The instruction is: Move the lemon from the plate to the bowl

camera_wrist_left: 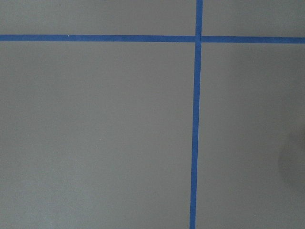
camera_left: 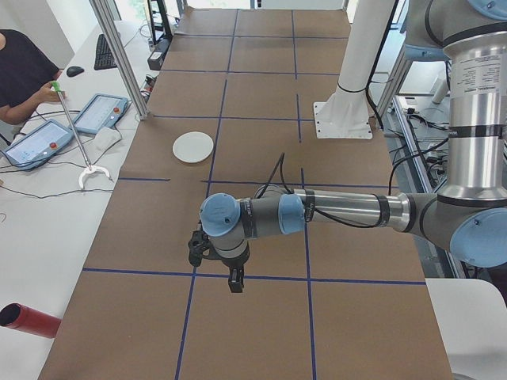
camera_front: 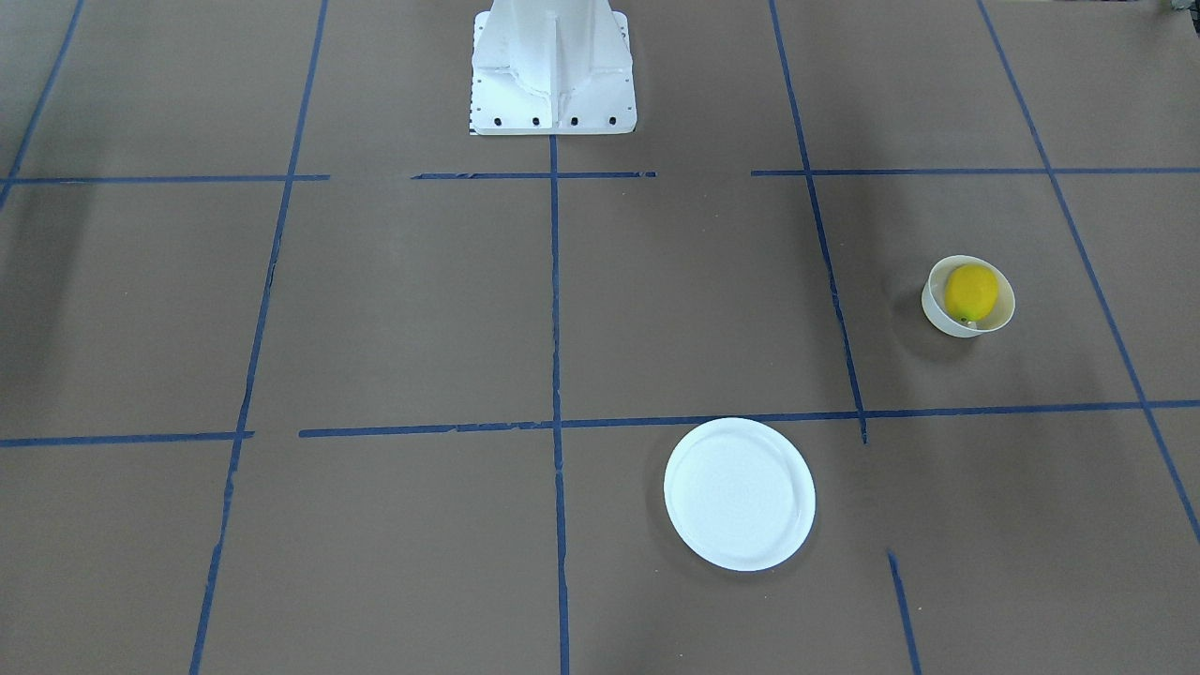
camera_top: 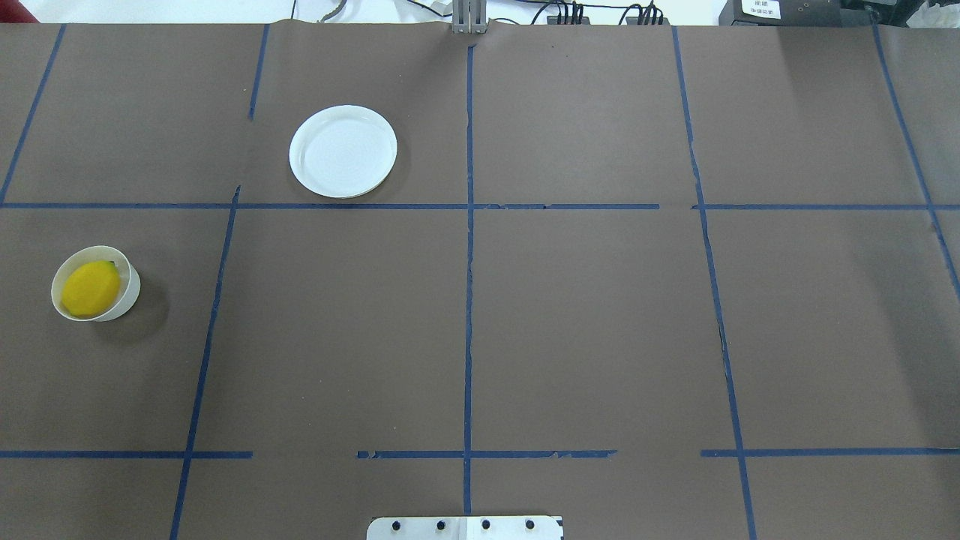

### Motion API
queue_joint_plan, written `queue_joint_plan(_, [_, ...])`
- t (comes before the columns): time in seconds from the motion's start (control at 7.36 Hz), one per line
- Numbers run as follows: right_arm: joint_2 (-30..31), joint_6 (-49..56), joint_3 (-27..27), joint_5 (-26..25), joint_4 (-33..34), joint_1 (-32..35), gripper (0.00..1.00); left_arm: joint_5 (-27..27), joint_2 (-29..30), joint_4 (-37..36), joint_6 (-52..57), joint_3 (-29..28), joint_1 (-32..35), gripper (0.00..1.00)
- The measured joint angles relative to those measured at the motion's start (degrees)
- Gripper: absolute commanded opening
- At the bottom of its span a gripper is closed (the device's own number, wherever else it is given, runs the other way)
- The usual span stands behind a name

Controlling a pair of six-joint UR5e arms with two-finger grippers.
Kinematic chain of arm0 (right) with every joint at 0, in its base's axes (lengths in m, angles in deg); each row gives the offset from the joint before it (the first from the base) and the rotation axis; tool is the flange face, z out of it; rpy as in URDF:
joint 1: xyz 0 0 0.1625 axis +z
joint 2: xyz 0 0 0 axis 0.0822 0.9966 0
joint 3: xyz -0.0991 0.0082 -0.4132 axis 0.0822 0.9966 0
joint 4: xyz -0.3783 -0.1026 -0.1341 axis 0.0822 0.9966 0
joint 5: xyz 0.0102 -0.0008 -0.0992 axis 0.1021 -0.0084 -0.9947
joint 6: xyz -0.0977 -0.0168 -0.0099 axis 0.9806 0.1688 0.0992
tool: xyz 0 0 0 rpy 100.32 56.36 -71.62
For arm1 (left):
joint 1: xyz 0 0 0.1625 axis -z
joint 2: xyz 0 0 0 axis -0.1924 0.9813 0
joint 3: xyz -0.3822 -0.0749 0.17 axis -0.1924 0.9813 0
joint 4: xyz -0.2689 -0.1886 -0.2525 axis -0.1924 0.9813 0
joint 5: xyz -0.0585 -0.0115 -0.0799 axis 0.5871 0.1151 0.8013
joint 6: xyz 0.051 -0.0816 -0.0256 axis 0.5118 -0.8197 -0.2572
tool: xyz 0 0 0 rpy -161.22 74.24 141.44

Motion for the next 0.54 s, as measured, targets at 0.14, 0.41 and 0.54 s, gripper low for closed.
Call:
queue_joint_plan(0.14, [0.00,0.00,0.00,0.00,0.00,0.00,1.00,0.51,0.17,-0.21,0.04,0.04,-0.01,1.00])
queue_joint_plan(0.41, [0.00,0.00,0.00,0.00,0.00,0.00,1.00,0.80,0.60,-0.24,0.19,0.09,-0.04,1.00])
queue_joint_plan(0.54, [0.00,0.00,0.01,0.00,0.00,0.00,1.00,0.82,0.76,-0.10,0.25,0.09,-0.06,1.00])
